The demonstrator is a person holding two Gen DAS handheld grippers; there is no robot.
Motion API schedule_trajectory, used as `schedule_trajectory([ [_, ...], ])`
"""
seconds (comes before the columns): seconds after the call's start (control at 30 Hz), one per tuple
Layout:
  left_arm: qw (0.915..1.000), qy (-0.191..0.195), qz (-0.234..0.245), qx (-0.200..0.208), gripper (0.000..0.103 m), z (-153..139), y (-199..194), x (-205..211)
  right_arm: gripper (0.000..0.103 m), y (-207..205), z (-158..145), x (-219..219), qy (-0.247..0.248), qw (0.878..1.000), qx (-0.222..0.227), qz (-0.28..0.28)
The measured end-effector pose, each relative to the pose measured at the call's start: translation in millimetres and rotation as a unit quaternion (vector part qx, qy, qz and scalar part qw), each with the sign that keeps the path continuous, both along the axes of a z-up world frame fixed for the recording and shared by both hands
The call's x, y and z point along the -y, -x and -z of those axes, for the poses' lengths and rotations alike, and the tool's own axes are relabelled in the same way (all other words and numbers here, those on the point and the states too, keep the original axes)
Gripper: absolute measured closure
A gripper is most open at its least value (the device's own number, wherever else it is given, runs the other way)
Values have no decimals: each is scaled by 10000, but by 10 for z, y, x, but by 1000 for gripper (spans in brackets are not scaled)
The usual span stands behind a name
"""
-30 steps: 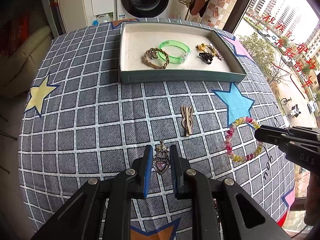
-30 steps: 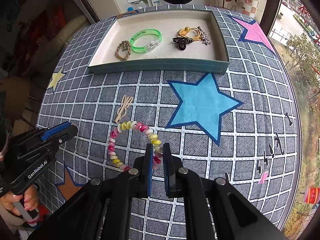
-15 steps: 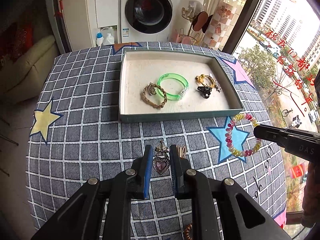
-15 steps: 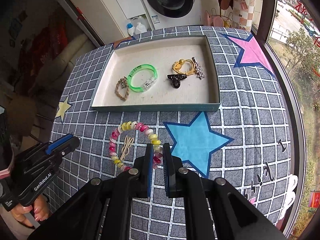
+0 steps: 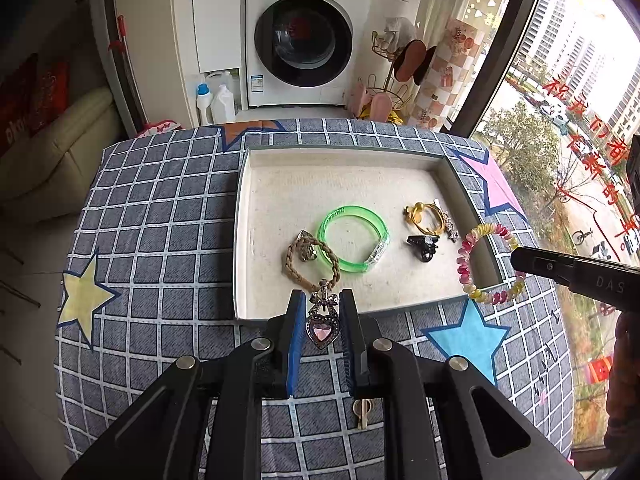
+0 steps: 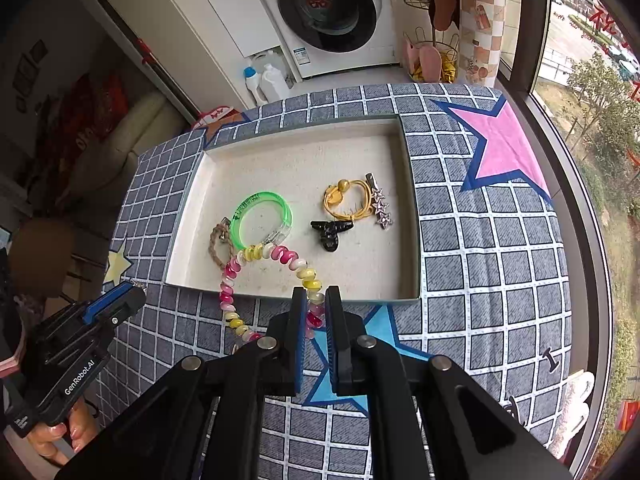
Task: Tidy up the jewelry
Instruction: 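Lower the heart pendant into the tray with the left tool while the right tool releases the beaded bracelet there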
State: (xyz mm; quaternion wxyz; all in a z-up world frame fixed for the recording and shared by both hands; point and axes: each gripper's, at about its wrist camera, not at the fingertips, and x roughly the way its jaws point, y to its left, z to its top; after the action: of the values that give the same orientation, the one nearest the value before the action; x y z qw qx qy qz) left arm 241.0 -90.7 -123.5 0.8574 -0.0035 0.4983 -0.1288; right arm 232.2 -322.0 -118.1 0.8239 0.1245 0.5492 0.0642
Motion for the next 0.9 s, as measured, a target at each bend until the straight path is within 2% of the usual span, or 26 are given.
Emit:
schedule_trajectory([
  [0.37,9995,-176,-223,-119,73,203,-411,129,93,-468,176,137,-37,9999,-86,135],
  [0.9,9978,-385,-357,-412,73,621,-800,249,93,-947,574,256,-127,9987,-380,312],
])
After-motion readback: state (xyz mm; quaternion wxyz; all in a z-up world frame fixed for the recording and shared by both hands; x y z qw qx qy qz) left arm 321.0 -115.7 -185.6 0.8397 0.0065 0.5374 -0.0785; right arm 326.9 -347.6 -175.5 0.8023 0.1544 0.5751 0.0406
